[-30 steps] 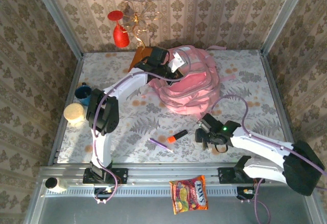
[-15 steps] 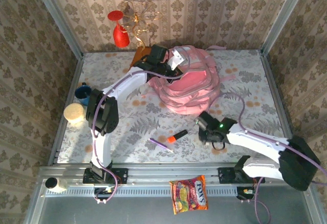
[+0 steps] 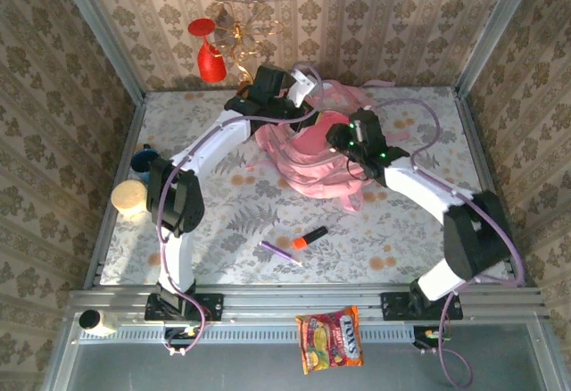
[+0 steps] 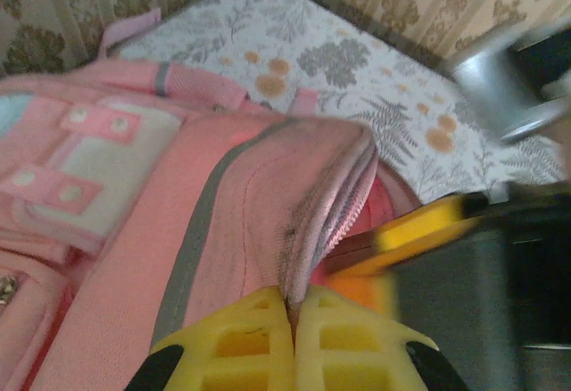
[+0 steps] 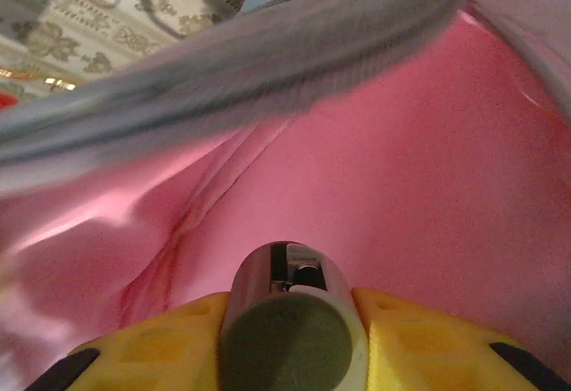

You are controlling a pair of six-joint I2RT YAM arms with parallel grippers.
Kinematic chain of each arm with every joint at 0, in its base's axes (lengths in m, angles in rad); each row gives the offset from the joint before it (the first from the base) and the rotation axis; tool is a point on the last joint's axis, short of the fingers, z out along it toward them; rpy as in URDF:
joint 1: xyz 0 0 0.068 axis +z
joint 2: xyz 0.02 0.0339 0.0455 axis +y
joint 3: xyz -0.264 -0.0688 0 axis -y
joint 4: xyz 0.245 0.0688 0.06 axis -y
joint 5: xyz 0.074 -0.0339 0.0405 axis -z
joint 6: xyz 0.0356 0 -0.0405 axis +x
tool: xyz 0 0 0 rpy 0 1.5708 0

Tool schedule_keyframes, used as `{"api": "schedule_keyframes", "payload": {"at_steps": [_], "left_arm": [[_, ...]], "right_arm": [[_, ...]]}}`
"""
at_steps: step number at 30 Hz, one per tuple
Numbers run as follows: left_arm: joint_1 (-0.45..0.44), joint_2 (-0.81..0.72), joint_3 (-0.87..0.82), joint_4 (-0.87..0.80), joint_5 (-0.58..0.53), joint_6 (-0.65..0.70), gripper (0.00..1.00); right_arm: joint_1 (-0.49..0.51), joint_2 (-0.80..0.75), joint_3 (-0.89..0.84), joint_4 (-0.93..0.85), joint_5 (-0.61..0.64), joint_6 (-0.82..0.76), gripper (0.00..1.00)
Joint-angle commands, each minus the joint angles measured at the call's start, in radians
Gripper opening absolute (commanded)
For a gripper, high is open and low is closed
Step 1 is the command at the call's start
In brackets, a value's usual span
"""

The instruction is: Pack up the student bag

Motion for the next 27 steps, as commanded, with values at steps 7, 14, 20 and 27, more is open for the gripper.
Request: {"api": "schedule_keyframes", "payload": {"at_steps": [7, 14, 20, 27], "left_arm": [[0.016, 0.055, 0.241, 0.005, 0.11, -0.103, 0.0], [0.022, 0.046, 0.172, 0.036, 0.081, -0.096, 0.0], [0.02, 0.032, 0.063, 0.101, 0.045, -0.094, 0.0], [0.02, 0.02, 0.008, 0.117, 0.029, -0.078, 0.0]], "right_arm": [[0.005, 0.178, 0.19, 0.06, -0.088, -0.089, 0.78], [0.064, -0.212, -0.113, -0.101, 0.021, -0.352, 0.83], [0.325, -0.438, -0.285, -0.403, 0.162, -0.534, 0.86], [0.537, -0.417, -0.403, -0.403, 0.124, -0.723, 0.9]]}}
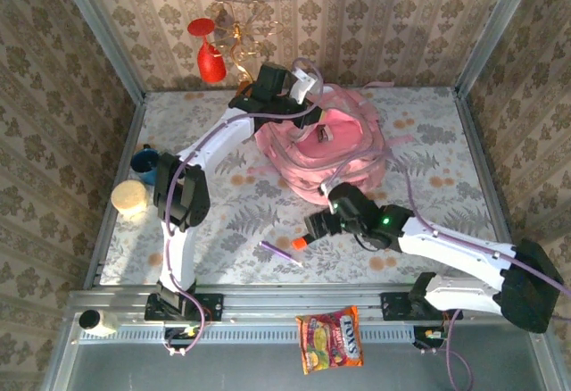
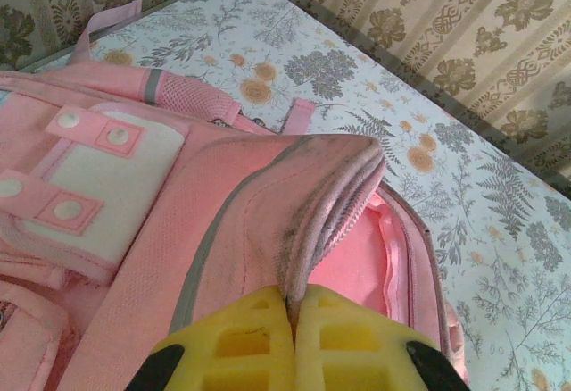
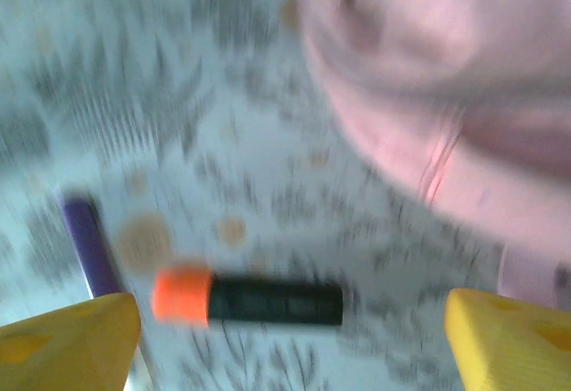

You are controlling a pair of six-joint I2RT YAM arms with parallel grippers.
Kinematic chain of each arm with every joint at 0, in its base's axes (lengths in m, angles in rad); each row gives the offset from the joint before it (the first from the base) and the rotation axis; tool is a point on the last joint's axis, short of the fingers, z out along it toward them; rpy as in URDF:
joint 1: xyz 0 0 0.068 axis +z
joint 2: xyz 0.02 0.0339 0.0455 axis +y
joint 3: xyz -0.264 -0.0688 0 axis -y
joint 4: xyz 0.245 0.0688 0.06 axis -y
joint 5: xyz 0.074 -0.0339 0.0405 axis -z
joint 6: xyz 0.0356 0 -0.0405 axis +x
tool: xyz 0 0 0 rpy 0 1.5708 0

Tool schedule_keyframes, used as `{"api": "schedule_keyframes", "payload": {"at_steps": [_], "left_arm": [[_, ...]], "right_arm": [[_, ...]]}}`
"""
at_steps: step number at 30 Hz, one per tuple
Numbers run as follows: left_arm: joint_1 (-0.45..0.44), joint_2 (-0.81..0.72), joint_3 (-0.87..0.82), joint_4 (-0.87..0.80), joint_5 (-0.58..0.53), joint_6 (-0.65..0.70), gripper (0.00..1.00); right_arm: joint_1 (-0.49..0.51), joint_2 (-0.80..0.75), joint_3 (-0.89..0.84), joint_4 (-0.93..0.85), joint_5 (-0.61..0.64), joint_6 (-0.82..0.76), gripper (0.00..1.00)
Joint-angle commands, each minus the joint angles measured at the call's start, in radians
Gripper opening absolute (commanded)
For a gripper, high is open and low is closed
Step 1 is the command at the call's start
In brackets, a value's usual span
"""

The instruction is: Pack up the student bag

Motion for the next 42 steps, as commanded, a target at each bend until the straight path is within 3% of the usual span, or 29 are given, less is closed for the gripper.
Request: {"api": "schedule_keyframes", "payload": {"at_steps": [1, 8, 20, 24, 27, 30, 33, 38, 42], "left_arm": [[0.009, -0.053, -0.022, 0.079, -0.027, 0.008, 0.0], [-0.006, -0.086, -0.069, 0.107, -0.011, 0.028, 0.0], [-0.01, -0.095, -0.067, 0.086, -0.015, 0.055, 0.0], [-0.011, -0.1, -0.068, 0.084, -0.016, 0.055, 0.0], [-0.009, -0.104, -0.071, 0.082, -0.02, 0.058, 0.0], [-0.009, -0.106, -0.071, 0.08, -0.023, 0.062, 0.0], [-0.011, -0.108, -0.07, 0.072, -0.022, 0.063, 0.0], [-0.012, -0.121, -0.083, 0.086, -0.026, 0.039, 0.0], [-0.017, -0.141, -0.096, 0.111, -0.028, 0.011, 0.0]], "right_arm": [[0.054, 0.057, -0.003, -0.016, 0.018, -0.156, 0.9], [0.081, 0.29, 0.051, 0.023, 0.083, -0.172, 0.92], [0.062, 0.476, 0.13, 0.104, 0.08, -0.227, 0.92], [0.009, 0.529, 0.17, 0.098, -0.073, -0.237, 0.79], [-0.011, 0.562, 0.179, 0.083, -0.151, -0.225, 0.6], [-0.019, 0.584, 0.179, 0.064, -0.161, -0.204, 0.44], [-0.029, 0.57, 0.188, 0.045, -0.127, -0.186, 0.34], [-0.1, 0.381, 0.179, 0.014, -0.072, -0.141, 0.21], [-0.225, 0.083, 0.096, 0.165, -0.313, -0.023, 0.18]]}}
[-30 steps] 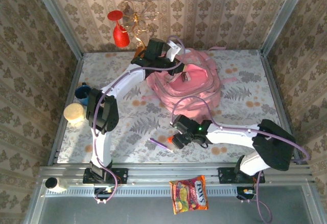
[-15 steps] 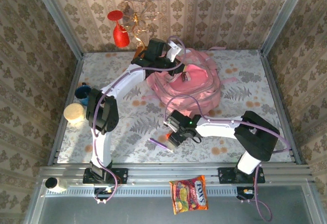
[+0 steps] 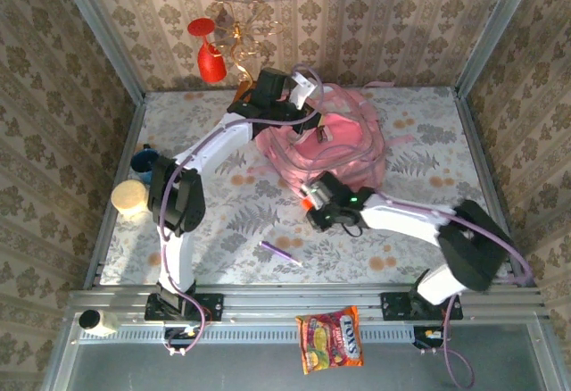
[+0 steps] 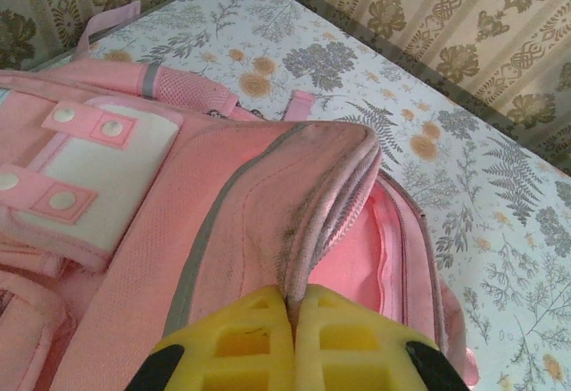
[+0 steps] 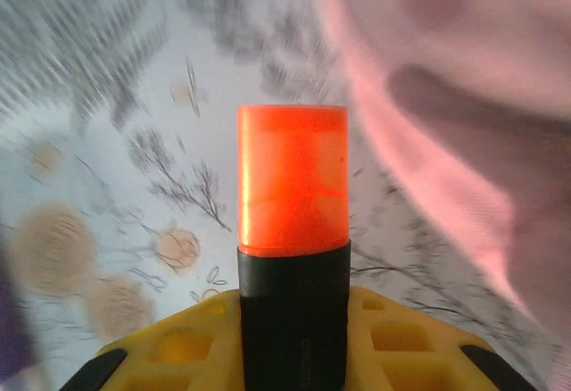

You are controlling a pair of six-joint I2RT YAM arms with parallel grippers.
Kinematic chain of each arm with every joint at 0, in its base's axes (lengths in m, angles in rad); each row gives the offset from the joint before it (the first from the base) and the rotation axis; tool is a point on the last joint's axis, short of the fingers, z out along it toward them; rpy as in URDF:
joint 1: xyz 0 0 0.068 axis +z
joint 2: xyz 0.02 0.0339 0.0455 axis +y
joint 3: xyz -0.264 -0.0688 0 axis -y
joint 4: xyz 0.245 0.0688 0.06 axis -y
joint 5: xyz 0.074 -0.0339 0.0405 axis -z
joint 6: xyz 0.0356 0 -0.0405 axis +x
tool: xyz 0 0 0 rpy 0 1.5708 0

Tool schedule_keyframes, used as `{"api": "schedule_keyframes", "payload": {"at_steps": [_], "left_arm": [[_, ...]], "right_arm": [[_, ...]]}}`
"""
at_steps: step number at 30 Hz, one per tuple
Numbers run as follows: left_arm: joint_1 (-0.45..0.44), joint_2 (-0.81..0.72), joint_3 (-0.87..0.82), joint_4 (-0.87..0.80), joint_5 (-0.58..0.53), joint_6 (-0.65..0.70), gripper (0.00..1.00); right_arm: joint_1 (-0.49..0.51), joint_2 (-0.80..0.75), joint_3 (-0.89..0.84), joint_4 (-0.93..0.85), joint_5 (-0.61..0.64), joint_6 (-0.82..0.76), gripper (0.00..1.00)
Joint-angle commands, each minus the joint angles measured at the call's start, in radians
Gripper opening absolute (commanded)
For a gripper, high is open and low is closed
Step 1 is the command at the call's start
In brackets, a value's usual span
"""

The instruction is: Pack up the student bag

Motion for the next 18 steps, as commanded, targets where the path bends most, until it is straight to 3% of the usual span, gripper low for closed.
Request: {"api": "schedule_keyframes", "payload": {"at_steps": [1, 4, 7, 12, 18], "left_arm": [[-0.003, -0.076, 0.004, 0.077, -0.004, -0.028, 0.0], [-0.005, -0.071, 0.029, 0.094, -0.008, -0.059, 0.0], [-0.013, -0.049, 0.089, 0.087, 0.004, -0.09, 0.0], [-0.032, -0.018, 0.168, 0.045, -0.005, -0.094, 0.0], [-0.045, -0.008, 0.176, 0.043, -0.015, -0.101, 0.0]], "right_arm": [[-0.108, -0.235, -0.045, 0.167, -0.188, 0.154, 0.17], [-0.253, -0.297, -0.047, 0.259, -0.192, 0.346, 0.19], [-0.367, -0.243, -0.004, 0.321, -0.138, 0.547, 0.21], [-0.386, -0.07, 0.099, 0.444, 0.001, 0.788, 0.25], [-0.393, 0.132, 0.215, 0.489, 0.152, 0.886, 0.33]]}}
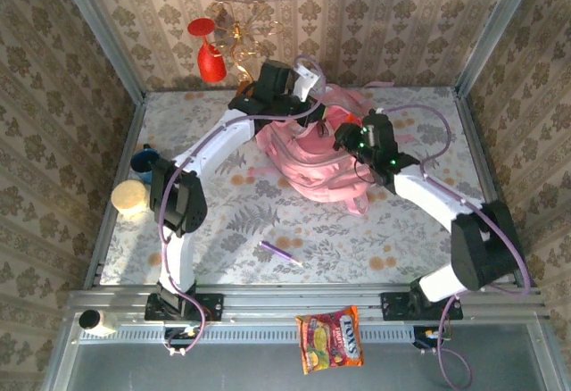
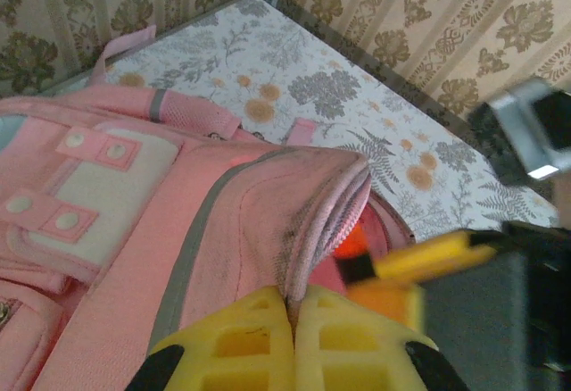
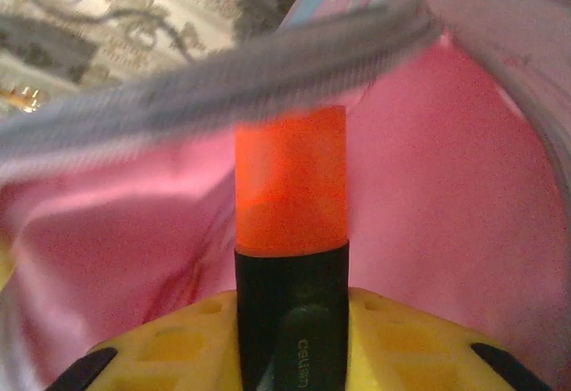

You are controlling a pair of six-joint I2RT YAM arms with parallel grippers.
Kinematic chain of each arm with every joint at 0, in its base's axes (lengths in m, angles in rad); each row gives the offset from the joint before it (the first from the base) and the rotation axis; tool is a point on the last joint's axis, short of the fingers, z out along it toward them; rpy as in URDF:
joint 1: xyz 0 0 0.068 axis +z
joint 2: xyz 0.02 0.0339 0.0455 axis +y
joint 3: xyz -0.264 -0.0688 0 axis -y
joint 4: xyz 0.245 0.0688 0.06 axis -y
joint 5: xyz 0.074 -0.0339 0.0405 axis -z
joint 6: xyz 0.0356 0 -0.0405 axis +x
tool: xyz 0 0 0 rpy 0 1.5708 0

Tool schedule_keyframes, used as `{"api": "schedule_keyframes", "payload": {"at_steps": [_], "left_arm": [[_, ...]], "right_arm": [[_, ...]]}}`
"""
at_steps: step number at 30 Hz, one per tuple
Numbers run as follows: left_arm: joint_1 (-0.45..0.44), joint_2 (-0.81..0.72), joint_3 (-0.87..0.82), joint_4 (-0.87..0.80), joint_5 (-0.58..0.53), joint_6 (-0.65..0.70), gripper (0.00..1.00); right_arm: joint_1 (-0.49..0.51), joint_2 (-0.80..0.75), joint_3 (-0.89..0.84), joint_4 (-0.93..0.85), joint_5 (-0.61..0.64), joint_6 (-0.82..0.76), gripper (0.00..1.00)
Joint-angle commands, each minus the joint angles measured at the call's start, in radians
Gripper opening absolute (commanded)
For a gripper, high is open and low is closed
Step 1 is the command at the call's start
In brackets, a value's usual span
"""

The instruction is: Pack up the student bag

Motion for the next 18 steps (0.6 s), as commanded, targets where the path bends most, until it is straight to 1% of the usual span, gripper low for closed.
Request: {"api": "schedule_keyframes", "payload": {"at_steps": [1, 2, 3, 5, 6, 7, 9, 13, 16, 18], "left_arm": [[-0.017, -0.018, 0.071, 0.095, 0.041, -0.024, 0.0], [-0.02, -0.018, 0.068, 0.096, 0.041, -0.022, 0.0], [-0.022, -0.018, 0.062, 0.096, 0.041, -0.02, 0.0], [-0.025, -0.021, 0.051, 0.095, 0.039, -0.019, 0.0], [-0.025, -0.021, 0.045, 0.096, 0.038, -0.018, 0.0], [-0.025, -0.023, 0.038, 0.095, 0.039, -0.013, 0.0], [-0.024, -0.028, 0.022, 0.098, 0.029, -0.002, 0.0], [-0.02, -0.031, 0.004, 0.103, 0.018, 0.004, 0.0], [-0.017, -0.029, -0.014, 0.108, 0.021, 0.005, 0.0], [-0.014, -0.031, -0.029, 0.114, 0.02, 0.012, 0.0]], "right_arm": [[-0.017, 0.075, 0.056, 0.112, 0.109, 0.117, 0.35], [-0.029, 0.1, 0.071, 0.122, 0.095, 0.119, 0.38], [-0.039, 0.123, 0.093, 0.119, 0.068, 0.108, 0.45], [-0.054, 0.137, 0.129, 0.058, 0.03, 0.071, 0.6], [-0.054, 0.126, 0.13, 0.03, 0.029, 0.036, 0.64], [-0.055, 0.113, 0.125, 0.002, 0.03, 0.01, 0.66], [-0.054, 0.031, 0.064, -0.016, 0.036, -0.067, 0.68], [-0.026, -0.164, -0.022, -0.114, 0.022, -0.239, 0.68], [0.085, -0.302, -0.091, -0.209, 0.055, -0.412, 0.69], [0.191, -0.371, -0.136, -0.281, 0.09, -0.513, 0.69]]}}
